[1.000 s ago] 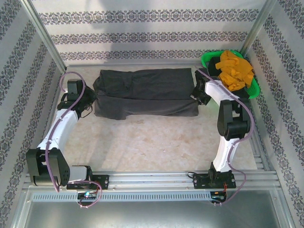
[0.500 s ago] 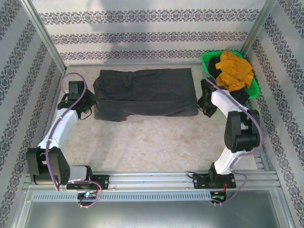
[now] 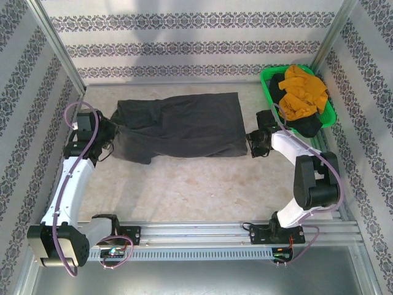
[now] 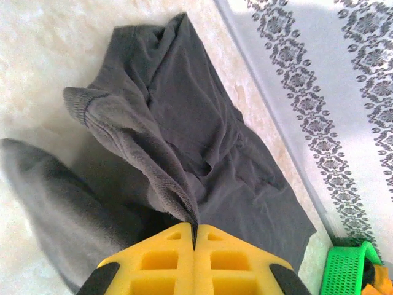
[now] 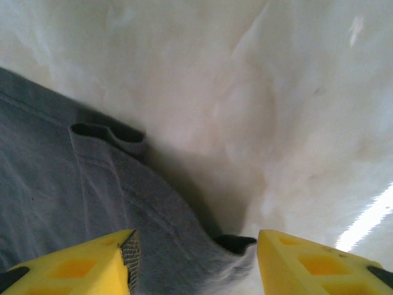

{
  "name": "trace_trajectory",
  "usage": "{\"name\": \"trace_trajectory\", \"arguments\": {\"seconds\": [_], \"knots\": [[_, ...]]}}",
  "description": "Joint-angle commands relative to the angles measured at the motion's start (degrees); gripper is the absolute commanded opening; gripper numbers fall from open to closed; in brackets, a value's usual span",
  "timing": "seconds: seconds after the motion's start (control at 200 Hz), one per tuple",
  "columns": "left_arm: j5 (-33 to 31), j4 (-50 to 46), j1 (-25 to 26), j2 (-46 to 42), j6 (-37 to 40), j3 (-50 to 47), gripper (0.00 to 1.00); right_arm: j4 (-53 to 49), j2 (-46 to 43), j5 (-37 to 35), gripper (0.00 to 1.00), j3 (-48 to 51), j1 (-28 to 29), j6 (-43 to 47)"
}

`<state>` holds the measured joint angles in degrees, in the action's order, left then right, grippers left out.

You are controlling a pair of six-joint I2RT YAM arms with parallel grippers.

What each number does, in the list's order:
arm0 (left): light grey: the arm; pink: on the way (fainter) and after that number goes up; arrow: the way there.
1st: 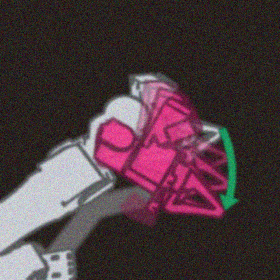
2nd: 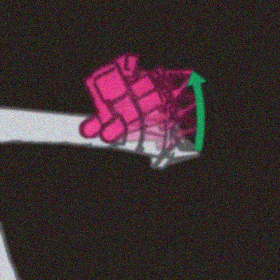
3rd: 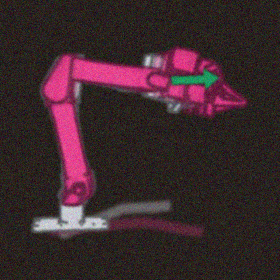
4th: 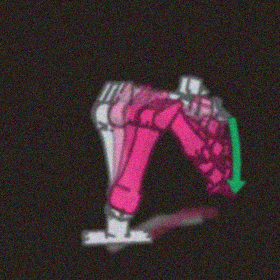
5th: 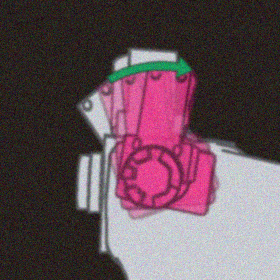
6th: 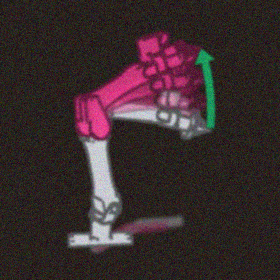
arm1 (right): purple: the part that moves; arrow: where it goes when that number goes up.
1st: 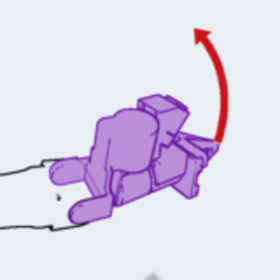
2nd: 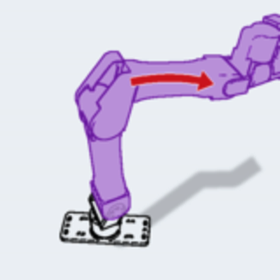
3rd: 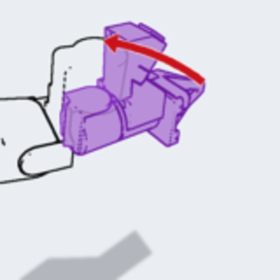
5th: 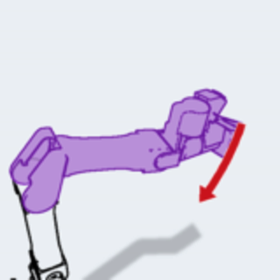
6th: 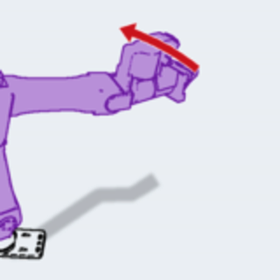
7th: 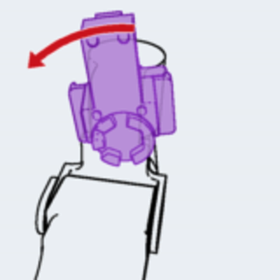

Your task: Fold and stack the t-shirts

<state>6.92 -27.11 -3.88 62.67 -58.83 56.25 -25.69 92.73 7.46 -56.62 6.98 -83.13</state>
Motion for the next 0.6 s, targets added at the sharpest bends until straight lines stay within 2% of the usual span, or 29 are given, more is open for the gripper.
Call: {"name": "trace_trajectory", "arguments": {"seconds": [0.0, 0.14, 0.2, 0.395, 0.595], "knots": [[1.6, 2.6, -0.7, -0.4, -2.6, -1.2, 0.00, 1.5, 3.0, 4.1, 0.51, -0.4, 1.4, -7.0], [1.7, 2.3, -0.8, -0.4, -2.1, -1.1, 0.00, -3.1, 2.2, 3.0, 0.50, -0.4, 2.7, -5.3], [1.8, 2.4, -0.8, -0.4, -2.2, -1.3, 0.00, -4.1, 2.1, 2.5, 0.47, 0.0, 2.9, -4.4], [1.4, 2.5, -1.2, -0.1, -1.8, -0.8, 0.00, -4.0, 2.1, -1.3, 0.00, -1.7, 1.3, 0.9], [1.5, 3.3, -3.3, 2.9, -2.6, 4.7, 0.00, -11.2, 1.5, -6.6, 0.00, -17.0, -1.9, 12.7]]}}
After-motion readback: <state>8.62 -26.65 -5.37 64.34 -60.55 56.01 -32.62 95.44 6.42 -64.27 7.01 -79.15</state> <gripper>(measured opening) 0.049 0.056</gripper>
